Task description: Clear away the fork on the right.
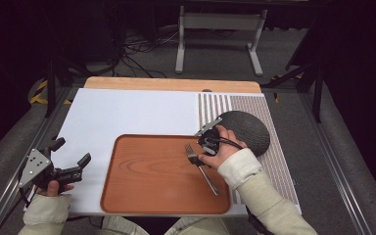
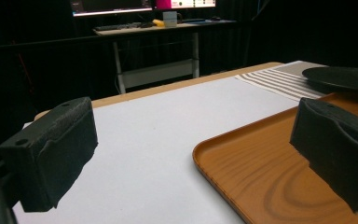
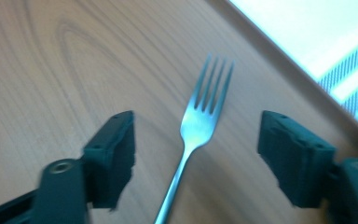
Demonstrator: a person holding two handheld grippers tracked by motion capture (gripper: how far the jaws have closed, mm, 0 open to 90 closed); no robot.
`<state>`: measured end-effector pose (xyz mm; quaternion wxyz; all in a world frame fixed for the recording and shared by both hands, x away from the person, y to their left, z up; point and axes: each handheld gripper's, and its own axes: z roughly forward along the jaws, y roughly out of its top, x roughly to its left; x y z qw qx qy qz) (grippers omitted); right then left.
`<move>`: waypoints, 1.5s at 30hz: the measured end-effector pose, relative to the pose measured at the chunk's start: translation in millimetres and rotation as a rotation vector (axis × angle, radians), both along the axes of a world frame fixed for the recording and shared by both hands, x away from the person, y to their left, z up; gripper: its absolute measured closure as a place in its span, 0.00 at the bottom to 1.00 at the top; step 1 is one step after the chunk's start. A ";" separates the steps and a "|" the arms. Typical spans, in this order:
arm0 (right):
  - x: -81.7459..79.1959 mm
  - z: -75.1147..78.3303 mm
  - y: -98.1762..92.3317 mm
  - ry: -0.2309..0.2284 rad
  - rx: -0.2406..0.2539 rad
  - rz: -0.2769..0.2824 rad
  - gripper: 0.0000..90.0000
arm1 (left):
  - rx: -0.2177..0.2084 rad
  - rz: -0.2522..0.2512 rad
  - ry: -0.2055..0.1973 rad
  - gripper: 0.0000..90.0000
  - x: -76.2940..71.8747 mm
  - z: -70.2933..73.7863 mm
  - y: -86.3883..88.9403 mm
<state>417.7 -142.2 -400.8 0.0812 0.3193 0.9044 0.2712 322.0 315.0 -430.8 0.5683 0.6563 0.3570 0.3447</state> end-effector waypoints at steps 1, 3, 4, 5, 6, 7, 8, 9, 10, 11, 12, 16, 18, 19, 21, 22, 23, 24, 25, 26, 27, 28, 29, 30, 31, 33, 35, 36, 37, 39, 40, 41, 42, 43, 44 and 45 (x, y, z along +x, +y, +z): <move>0.3 -0.1 0.9 -0.012 0.004 0.019 0.34 | 0.000 0.000 0.000 0.01 0.0 0.0 0.1; 1.0 -1.0 3.1 -0.033 0.020 0.069 0.40 | -0.001 0.000 0.001 0.01 0.0 0.0 0.1; 1.5 -1.5 4.1 -0.040 0.018 0.094 0.41 | -0.001 0.001 0.000 0.01 0.1 0.0 0.2; 1.8 -2.1 5.1 -0.051 0.019 0.111 0.42 | -0.001 0.000 0.001 0.01 0.0 0.0 0.2; 2.3 -2.6 6.0 -0.064 0.020 0.129 0.43 | 0.001 -0.001 0.002 0.01 0.0 0.0 0.3; 2.7 -3.2 6.8 -0.068 0.028 0.140 0.43 | 0.000 -0.001 0.000 0.01 0.1 -0.1 0.2; 2.7 -3.2 6.8 -0.068 0.028 0.140 0.43 | 0.000 -0.001 0.000 0.01 0.1 -0.1 0.2; 3.2 -5.1 8.5 -0.072 0.057 0.149 0.47 | -0.001 -0.001 0.000 0.01 0.1 -0.1 0.0; 3.2 -5.1 8.5 -0.072 0.057 0.149 0.47 | -0.001 -0.001 0.000 0.01 0.1 -0.1 0.0; 3.5 -6.1 9.2 -0.073 0.070 0.157 0.50 | -0.001 -0.001 0.000 0.01 0.0 -0.1 0.0; 3.7 -8.9 11.1 -0.082 0.091 0.175 0.57 | 0.000 -0.001 0.000 0.01 0.0 -0.1 0.0; 4.3 -16.9 16.2 -0.101 0.100 0.218 0.75 | 0.001 0.000 0.001 0.01 -0.2 0.1 0.2; 4.6 -18.4 17.0 -0.100 0.112 0.214 0.77 | -0.001 0.001 0.000 0.01 -0.3 0.1 0.6; 5.6 -20.4 17.5 -0.106 0.110 0.214 0.83 | -0.001 0.001 0.000 0.01 -0.3 0.1 0.8; 7.0 -23.2 18.1 -0.113 0.102 0.209 0.89 | -0.001 0.001 0.000 0.01 -0.2 0.1 0.8; 7.8 -24.9 18.6 -0.119 0.096 0.209 0.92 | -0.001 0.001 0.000 0.01 -0.3 0.1 0.8; 8.5 -26.4 18.6 -0.124 0.090 0.216 0.94 | -0.001 0.001 0.000 0.01 -0.3 0.1 0.8; 8.5 -26.4 18.6 -0.124 0.090 0.216 0.94 | -0.001 0.001 0.000 0.01 -0.3 0.1 0.7; 9.1 -27.8 19.0 -0.126 0.087 0.215 0.96 | -0.001 0.001 -0.001 0.01 -0.5 0.2 0.7; 9.5 -29.7 19.5 -0.124 0.077 0.216 0.99 | -0.001 0.001 -0.001 0.01 -0.5 0.3 0.8; 9.8 -30.6 19.7 -0.126 0.072 0.215 0.99 | -0.001 0.001 -0.001 0.01 -0.5 0.3 0.8; 10.2 -31.9 19.8 -0.121 0.073 0.210 1.00 | -0.001 0.001 -0.001 0.01 -0.5 0.2 0.7; 10.2 -33.0 20.1 -0.117 0.074 0.202 1.00 | 0.000 0.001 -0.001 0.01 -0.5 0.2 0.6; 10.6 -33.6 20.0 -0.120 0.069 0.203 1.00 | 0.000 0.001 -0.001 0.01 -0.5 0.2 0.6; 10.7 -34.5 20.2 -0.118 0.066 0.202 1.00 | 0.000 0.001 -0.001 0.01 -0.5 0.2 0.6; 10.8 -35.9 20.8 -0.116 0.064 0.197 1.00 | 0.000 0.002 -0.001 0.01 -0.5 0.2 0.7; 11.0 -36.4 21.1 -0.119 0.057 0.196 1.00 | -0.001 0.002 -0.001 0.01 -0.5 0.2 0.8; 11.3 -36.9 21.4 -0.120 0.054 0.197 1.00 | -0.001 0.002 -0.001 0.01 -0.5 0.2 0.8; 11.8 -37.4 21.6 -0.121 0.048 0.196 1.00 | -0.001 0.002 -0.001 0.01 -0.5 0.2 0.8; 12.0 -37.4 21.7 -0.124 0.039 0.194 1.00 | 0.000 0.002 -0.001 0.01 -0.6 0.3 0.8; 12.7 -37.8 21.6 -0.130 0.031 0.192 1.00 | -0.001 0.002 -0.001 0.01 -0.6 0.3 0.8; 12.9 -38.1 21.4 -0.126 0.030 0.190 1.00 | -0.001 0.001 -0.001 0.01 -0.6 0.3 0.9; 13.3 -38.1 21.0 -0.131 0.028 0.189 1.00 | 0.000 0.001 -0.001 0.01 -0.6 0.3 1.0; 13.7 -38.3 20.6 -0.133 0.024 0.187 1.00 | -0.001 0.002 -0.001 0.01 -0.5 0.3 1.0; 14.2 -38.4 20.2 -0.137 0.016 0.187 1.00 | 0.000 0.002 -0.001 0.01 -0.5 0.3 0.9; 14.3 -38.4 19.7 -0.137 0.011 0.184 1.00 | 0.000 0.001 -0.001 0.01 -0.6 0.3 0.8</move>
